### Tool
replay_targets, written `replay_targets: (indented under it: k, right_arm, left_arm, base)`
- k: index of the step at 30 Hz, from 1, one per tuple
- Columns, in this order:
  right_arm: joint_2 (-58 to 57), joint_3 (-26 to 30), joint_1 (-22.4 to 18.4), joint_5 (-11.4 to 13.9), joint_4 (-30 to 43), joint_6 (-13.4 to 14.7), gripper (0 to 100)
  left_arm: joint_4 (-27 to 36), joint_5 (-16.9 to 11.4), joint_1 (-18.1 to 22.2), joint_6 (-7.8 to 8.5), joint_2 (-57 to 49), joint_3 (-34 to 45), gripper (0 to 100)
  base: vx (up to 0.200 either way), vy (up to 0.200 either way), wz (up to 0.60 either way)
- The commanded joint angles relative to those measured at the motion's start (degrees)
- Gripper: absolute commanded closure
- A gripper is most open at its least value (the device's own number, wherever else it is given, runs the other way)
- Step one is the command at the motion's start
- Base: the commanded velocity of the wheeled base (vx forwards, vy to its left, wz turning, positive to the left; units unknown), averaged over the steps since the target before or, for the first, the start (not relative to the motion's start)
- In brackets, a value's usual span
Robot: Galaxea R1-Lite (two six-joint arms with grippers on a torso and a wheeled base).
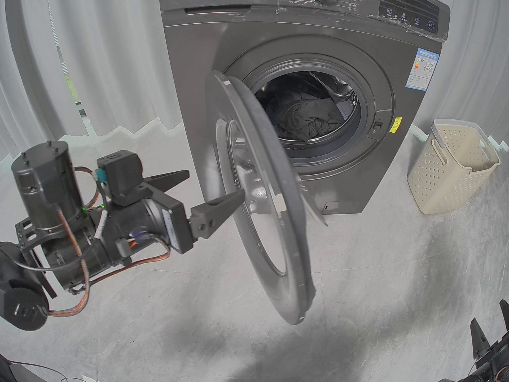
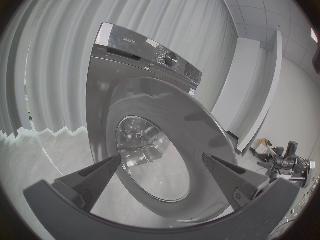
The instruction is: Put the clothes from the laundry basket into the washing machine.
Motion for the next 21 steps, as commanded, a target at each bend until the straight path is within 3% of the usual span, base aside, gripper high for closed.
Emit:
replay_targets:
  k: [1, 6, 13, 17, 21]
  right_arm:
    - [-0.40, 0.92, 0.09, 0.01, -0.01, 0.01, 0]
    - [-0.40, 0.92, 0.09, 0.01, -0.09, -0.07, 0]
    - [-0.40, 0.92, 0.09, 0.01, -0.09, -0.16, 0]
    - [-0.40, 0.92, 0.01, 0.01, -0.09, -0.16, 0]
    - [-0.40, 0.92, 0.09, 0.01, -0.09, -0.07, 0]
  left_arm:
    - [-1.50, 0.56, -1.13, -0.50, 6.59, -2.92, 0]
    - [-2.38, 0.65, -0.95, -0.42, 9.85, -6.00, 0]
    - [-2.90, 0.91, -0.60, -0.68, 19.25, -17.95, 0]
    - [-3.08, 2.14, -0.86, -3.23, 26.19, -27.70, 0]
    - [-3.43, 3.72, -0.51, -4.02, 28.21, -29.29, 0]
  base:
    - [0.000, 0.000, 0.00]
    - [0.000, 0.000, 0.00]
    - [0.000, 0.000, 0.00]
    - [0.000, 0.000, 0.00]
    - [0.000, 0.000, 0.00]
